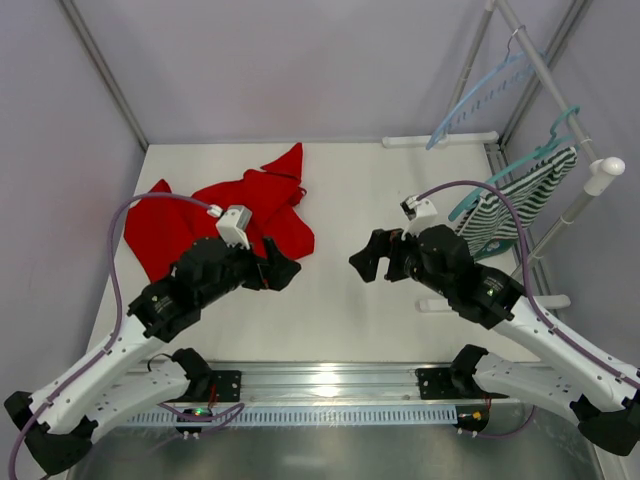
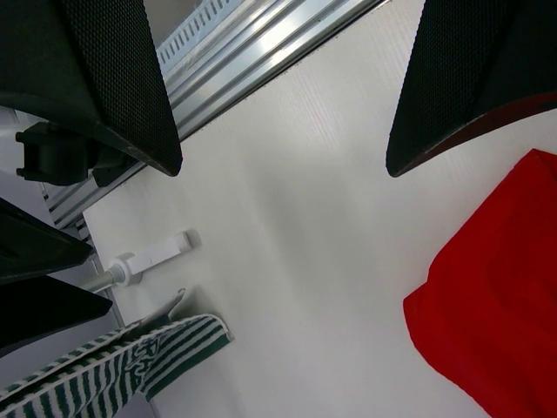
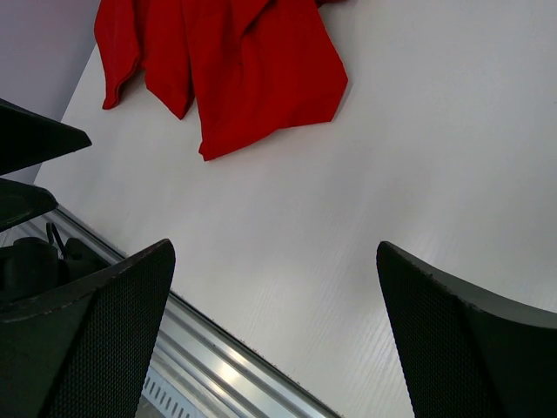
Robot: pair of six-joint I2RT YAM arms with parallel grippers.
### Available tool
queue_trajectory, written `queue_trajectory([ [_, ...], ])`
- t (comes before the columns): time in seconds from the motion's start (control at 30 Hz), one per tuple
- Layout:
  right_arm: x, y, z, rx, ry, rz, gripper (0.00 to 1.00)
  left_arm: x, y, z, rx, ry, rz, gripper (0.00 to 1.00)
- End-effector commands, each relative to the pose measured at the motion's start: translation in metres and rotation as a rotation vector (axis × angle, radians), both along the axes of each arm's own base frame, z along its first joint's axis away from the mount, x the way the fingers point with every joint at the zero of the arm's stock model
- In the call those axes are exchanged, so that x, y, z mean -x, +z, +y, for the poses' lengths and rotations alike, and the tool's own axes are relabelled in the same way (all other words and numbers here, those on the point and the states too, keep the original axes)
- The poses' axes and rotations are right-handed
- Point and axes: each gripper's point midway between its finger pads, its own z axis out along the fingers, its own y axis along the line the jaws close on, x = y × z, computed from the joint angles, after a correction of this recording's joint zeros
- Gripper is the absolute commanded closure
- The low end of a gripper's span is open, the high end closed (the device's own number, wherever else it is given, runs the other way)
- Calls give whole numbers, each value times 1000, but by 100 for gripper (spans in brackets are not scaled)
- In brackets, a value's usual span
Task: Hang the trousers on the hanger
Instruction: Fold the trousers
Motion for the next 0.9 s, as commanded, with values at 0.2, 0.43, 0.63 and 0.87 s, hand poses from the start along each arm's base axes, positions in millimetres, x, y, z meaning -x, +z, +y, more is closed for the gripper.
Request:
queue_trajectory([
  [0.2, -1, 7, -7, -10, -28, -34, 0, -53, 8, 7, -123, 163, -70, 0],
  [0.43, -42, 24, 5, 113, -82, -103, 0, -143, -29, 108, 24, 565, 240, 4],
  [0.63, -80, 17, 58, 89, -62, -60, 0, -145, -71, 184, 192, 850, 331, 5],
  [0.87, -131, -33, 140, 156, 97, -62, 2, -129, -132, 203, 164, 967, 402, 2],
])
